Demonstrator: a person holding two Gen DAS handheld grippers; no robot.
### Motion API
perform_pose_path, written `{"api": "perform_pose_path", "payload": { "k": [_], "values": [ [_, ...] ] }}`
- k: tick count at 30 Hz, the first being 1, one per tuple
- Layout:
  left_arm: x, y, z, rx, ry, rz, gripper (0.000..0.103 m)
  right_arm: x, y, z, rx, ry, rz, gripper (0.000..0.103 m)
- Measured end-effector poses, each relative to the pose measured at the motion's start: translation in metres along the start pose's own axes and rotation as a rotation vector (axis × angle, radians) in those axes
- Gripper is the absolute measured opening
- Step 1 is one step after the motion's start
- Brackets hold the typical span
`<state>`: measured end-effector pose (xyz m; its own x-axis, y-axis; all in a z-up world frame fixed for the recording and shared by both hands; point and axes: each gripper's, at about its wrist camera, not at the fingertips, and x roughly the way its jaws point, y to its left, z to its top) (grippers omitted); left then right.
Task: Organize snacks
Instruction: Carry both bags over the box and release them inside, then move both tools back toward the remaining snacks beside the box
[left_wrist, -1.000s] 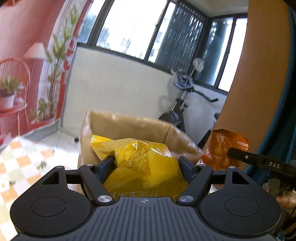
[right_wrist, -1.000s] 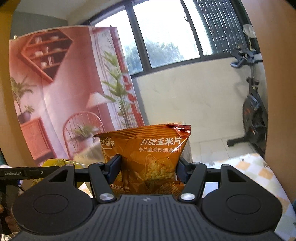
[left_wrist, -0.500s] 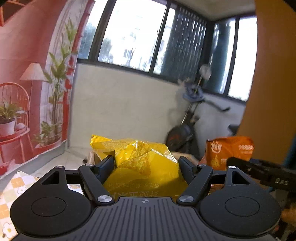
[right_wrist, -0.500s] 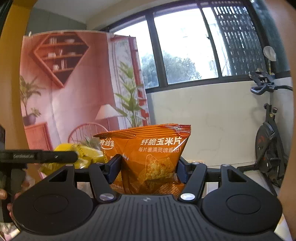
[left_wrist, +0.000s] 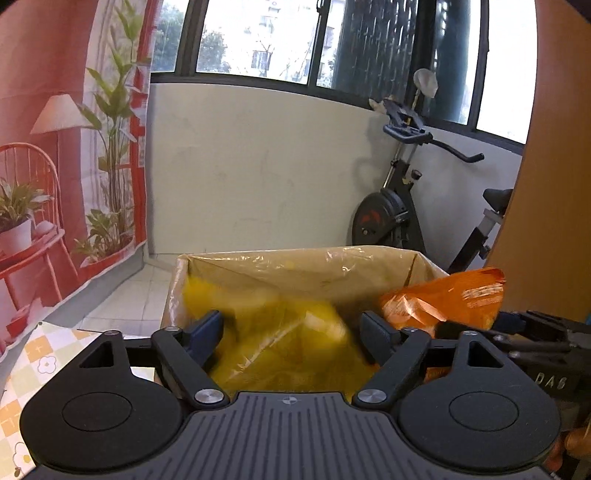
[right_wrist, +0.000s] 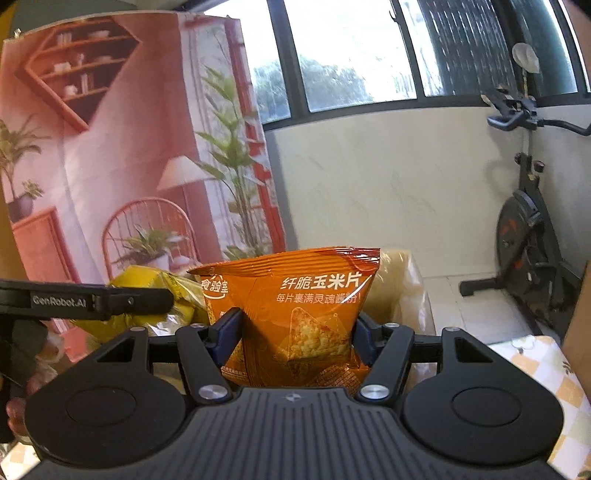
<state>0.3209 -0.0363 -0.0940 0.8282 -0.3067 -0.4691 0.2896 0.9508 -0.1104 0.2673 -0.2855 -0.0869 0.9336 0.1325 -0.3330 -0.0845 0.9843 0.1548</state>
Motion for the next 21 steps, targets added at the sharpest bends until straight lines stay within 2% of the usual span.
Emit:
{"api": "perform_pose_path", "payload": {
  "k": [2,4,6,13,21],
  "values": [
    [-0.002,0.001,0.002,0.003,-0.002,-0.001,0.089,0.001,0.002,-0.002,-0.016,0.007,-0.009,0.066],
    [-0.003,0.000,0.003,0.010,-0.008,0.009,0.089,0.001,0.003,-0.003,-0.020,0.007,-0.006,0.072],
    [-0.008,0.001,0.001,0.008,-0.012,0.010,0.089,-0.002,0.004,-0.003,-0.013,-0.002,-0.003,0.074],
    [-0.035,0.000,-0.004,0.004,-0.020,0.015,0.089,-0.026,0.005,-0.005,-0.003,-0.025,0.009,0.074],
    [-0.078,0.008,-0.014,-0.019,-0.030,0.017,0.089,-0.073,0.014,-0.013,0.004,-0.061,0.035,0.074]
  ]
}}
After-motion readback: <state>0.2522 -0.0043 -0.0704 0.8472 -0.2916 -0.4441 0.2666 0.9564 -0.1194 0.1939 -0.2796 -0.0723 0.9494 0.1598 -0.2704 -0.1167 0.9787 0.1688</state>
